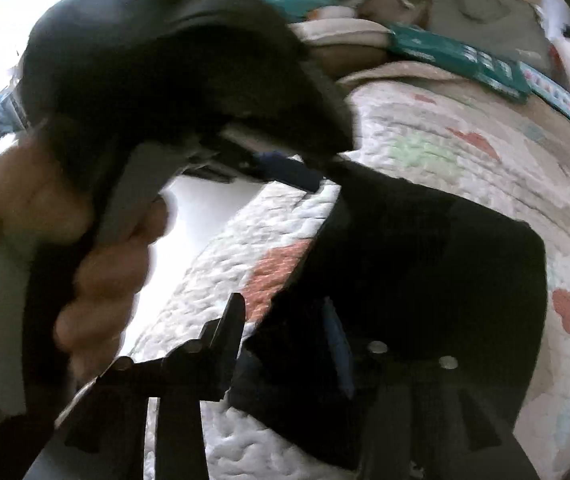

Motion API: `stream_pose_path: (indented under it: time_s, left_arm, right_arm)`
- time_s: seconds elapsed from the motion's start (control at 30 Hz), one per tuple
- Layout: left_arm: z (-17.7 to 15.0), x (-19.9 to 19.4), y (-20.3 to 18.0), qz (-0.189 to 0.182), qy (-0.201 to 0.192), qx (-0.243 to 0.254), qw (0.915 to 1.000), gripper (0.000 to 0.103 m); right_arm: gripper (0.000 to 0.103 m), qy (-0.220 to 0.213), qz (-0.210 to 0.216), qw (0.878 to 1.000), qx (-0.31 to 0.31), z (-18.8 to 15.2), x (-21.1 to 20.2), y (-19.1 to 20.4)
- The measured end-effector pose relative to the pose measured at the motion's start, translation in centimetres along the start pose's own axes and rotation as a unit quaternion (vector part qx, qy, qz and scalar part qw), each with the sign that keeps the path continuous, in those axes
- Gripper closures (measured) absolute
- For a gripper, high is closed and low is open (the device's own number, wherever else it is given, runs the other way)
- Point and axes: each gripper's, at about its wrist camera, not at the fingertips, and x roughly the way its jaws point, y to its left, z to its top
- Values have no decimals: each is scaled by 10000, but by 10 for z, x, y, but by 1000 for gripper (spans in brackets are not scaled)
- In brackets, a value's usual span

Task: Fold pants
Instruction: 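Lower the folded black pants onto the quilt with the right gripper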

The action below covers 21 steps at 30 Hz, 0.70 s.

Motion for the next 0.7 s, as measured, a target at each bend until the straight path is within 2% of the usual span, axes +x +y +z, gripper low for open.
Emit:
stream_pose_path:
  time_s: [0.1,0.27,0.37,0.5,0.6,0.7]
  left_arm:
    - [5,-15,11,45,-252,-181,9995,69]
    - [6,-36,25,-111,-437,-471,9979,68]
    - [-1,-43,11,-28,-540,-167,9984,68]
    - [-14,-43,-24,200,-727,564,9956,64]
    - [-25,-21,-48,530,-565,1097,9909,58]
    - [-31,11,-50,1044,-176,1286,9860,57]
  right_arm:
    - [38,69,145,9994,-309,-6,-4,13]
    - [38,87,210,9995,-241,-17,-30,2]
    - [38,-87,0,9999,134,-20,-54,-29]
    - [38,-311,-505,9933,992,-21,-73,-87]
    - [38,-248,-575,9862,1530,-29,-65,-115]
    - [38,36,-572,9828,1758,-39,-42,-127]
